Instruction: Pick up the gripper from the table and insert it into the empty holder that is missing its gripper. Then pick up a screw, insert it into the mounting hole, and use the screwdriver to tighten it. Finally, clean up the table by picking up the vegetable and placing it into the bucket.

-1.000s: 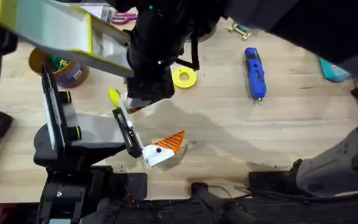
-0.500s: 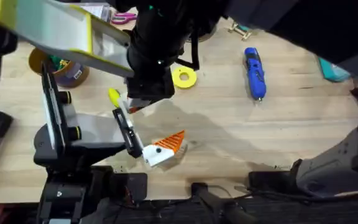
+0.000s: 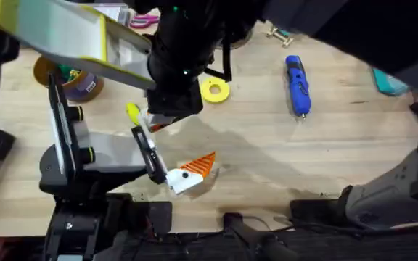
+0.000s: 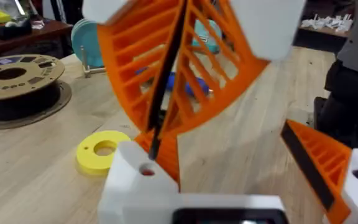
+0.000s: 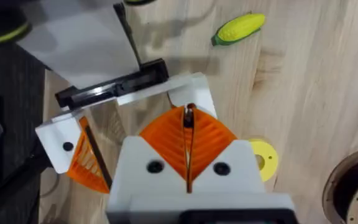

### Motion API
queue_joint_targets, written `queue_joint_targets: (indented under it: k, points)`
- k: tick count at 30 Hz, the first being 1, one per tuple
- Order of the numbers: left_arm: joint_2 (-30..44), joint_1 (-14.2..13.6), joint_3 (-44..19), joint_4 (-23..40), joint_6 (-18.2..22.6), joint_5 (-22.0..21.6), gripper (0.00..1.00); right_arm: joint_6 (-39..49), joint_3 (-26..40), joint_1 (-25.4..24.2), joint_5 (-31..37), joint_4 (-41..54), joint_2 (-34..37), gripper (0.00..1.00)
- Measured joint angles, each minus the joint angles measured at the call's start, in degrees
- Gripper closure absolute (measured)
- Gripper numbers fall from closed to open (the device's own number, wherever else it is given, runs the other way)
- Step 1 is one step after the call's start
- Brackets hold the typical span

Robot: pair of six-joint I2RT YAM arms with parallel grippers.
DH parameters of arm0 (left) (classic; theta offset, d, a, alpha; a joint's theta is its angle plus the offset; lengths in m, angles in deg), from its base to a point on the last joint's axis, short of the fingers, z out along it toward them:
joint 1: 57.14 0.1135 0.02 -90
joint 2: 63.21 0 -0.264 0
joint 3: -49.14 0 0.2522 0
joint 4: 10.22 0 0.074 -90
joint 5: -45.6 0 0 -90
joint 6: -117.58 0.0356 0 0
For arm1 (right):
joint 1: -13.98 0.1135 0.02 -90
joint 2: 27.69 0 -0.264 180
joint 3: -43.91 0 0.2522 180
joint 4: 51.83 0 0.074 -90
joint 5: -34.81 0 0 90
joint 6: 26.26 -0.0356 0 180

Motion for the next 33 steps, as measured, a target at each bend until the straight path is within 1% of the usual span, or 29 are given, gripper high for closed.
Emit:
queue_joint_targets:
  k: [15,33]
  points:
    - [0.00,0.00,0.00,0.00,0.00,0.01,0.015,-0.01,0.00,0.00,0.02,-0.12,1.44,0.995]
    - [0.00,0.00,0.00,0.00,0.00,0.00,0.015,-0.03,0.01,0.00,1.14,-0.10,1.44,0.995]
